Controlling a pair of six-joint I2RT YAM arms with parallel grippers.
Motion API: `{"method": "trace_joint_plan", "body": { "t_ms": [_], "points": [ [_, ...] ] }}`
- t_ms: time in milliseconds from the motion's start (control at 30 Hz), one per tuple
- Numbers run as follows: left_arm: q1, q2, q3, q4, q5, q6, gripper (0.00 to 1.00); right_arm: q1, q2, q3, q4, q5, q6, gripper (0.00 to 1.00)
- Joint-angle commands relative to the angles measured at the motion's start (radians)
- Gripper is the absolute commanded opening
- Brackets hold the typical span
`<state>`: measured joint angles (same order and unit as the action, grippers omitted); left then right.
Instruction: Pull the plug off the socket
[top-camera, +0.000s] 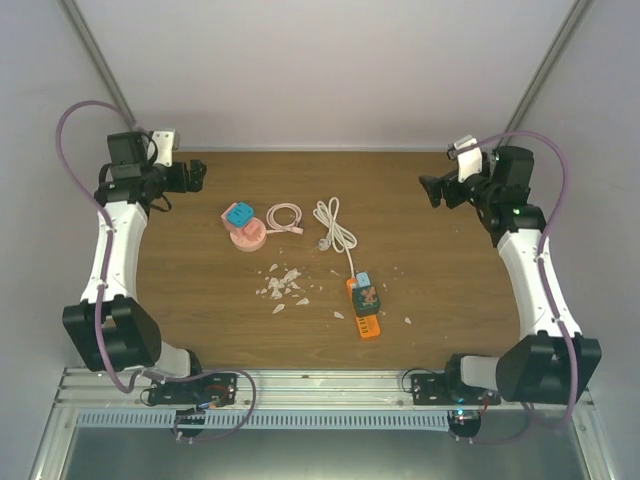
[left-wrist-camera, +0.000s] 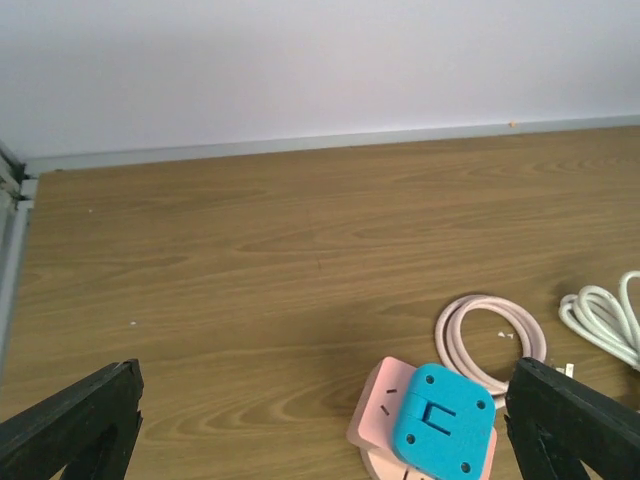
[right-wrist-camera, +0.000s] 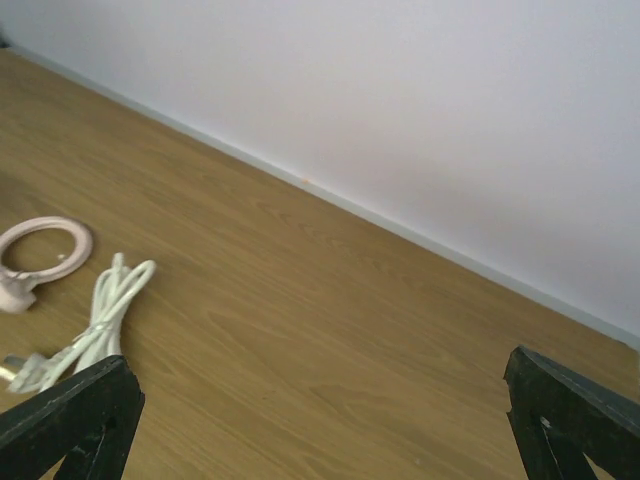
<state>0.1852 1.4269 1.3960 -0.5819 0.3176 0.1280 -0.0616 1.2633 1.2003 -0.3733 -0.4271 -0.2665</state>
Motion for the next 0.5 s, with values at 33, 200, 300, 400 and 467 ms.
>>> {"method": "trace_joint_plan", "body": {
  "t_ms": [33,200,300,400,467],
  "points": [
    [0.033,0.072,0.101,-0.116,0.132,0.052,0.99,0.024,0.062,0.071,-0.125,-0.151,-0.087,1.0],
    [0.044,0.108,0.104,-0.206,0.205,0.175,0.99,0.117,0.115,0.096,-0.18,-0.193,-0.158,1.0],
    [0.048,0.134,0.107,-0.259,0.238,0.225,0.99,0.191,0.168,0.117,-0.19,-0.195,-0.186,1.0],
    [0.05,0.146,0.105,-0.277,0.273,0.25,0.99,0.275,0.238,0.156,-0.191,-0.187,-0.212,1.0],
    [0.05,0.153,0.107,-0.29,0.299,0.264,0.99,0.329,0.292,0.192,-0.186,-0.178,-0.23,1.0]
  ]
}}
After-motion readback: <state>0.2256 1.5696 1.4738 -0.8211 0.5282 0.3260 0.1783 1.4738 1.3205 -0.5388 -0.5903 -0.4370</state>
